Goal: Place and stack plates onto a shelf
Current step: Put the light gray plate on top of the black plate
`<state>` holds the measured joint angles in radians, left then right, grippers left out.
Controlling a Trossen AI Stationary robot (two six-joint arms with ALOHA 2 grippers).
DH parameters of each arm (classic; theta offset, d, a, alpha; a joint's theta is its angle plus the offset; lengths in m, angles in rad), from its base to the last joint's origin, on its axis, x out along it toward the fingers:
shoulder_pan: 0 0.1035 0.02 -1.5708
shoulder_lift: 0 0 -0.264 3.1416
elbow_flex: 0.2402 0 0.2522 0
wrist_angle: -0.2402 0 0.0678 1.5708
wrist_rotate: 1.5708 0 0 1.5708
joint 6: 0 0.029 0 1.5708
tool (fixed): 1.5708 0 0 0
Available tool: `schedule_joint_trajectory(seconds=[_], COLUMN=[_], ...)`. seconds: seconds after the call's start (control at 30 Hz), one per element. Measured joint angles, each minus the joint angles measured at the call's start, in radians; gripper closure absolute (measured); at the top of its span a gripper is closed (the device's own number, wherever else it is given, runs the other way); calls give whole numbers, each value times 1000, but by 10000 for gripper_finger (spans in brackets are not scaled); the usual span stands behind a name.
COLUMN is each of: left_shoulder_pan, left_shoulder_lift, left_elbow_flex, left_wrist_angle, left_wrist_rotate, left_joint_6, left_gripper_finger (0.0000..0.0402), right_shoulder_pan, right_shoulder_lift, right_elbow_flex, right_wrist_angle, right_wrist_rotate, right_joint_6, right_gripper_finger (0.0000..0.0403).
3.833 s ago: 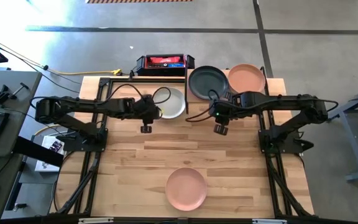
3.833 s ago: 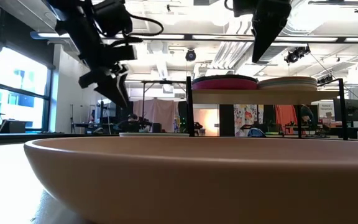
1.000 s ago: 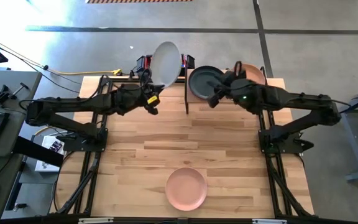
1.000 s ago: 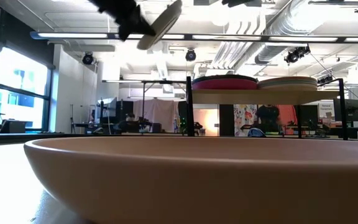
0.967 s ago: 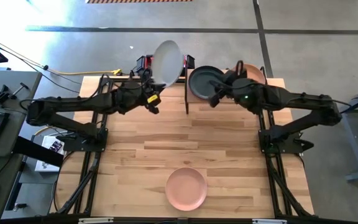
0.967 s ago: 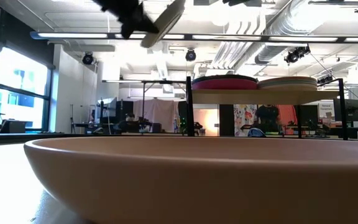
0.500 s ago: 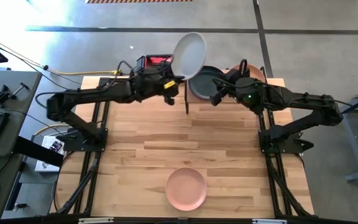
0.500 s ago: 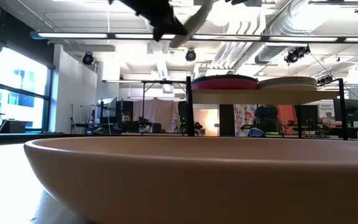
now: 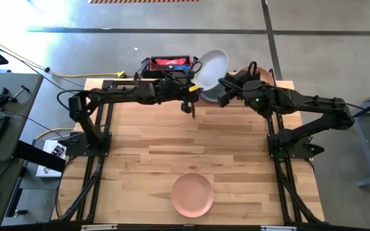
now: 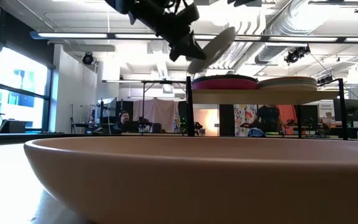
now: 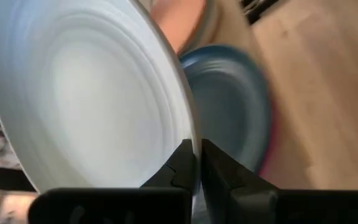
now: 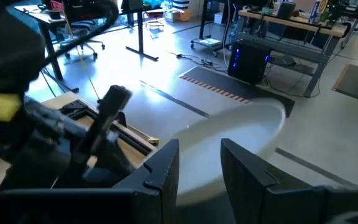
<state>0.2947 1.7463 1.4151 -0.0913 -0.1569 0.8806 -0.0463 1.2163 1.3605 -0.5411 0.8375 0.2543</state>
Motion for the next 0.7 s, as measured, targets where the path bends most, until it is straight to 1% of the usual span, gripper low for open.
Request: schedule_joint_trajectory(seconds=[0.27, 0.5, 0.7], left_shoulder_pan=[-1, -1, -2], left_shoulder_lift=[52, 90, 93], left_elbow_flex=[0, 0, 0], left_wrist_angle=[6, -3, -7], left_wrist_rotate=[107, 95, 95], left_joint_6=[-73, -93, -92], left_gripper_finger=[397, 397, 397], right_shoulder_pan=[0, 0, 0], right_shoulder_lift=[0, 0, 0], right_elbow_flex=[0, 0, 0], right_wrist_angle=[-1, -20, -24], right_wrist_rotate=[-2, -3, -19], right_joint_6=[8, 8, 8], right_gripper_finger=[300, 300, 300])
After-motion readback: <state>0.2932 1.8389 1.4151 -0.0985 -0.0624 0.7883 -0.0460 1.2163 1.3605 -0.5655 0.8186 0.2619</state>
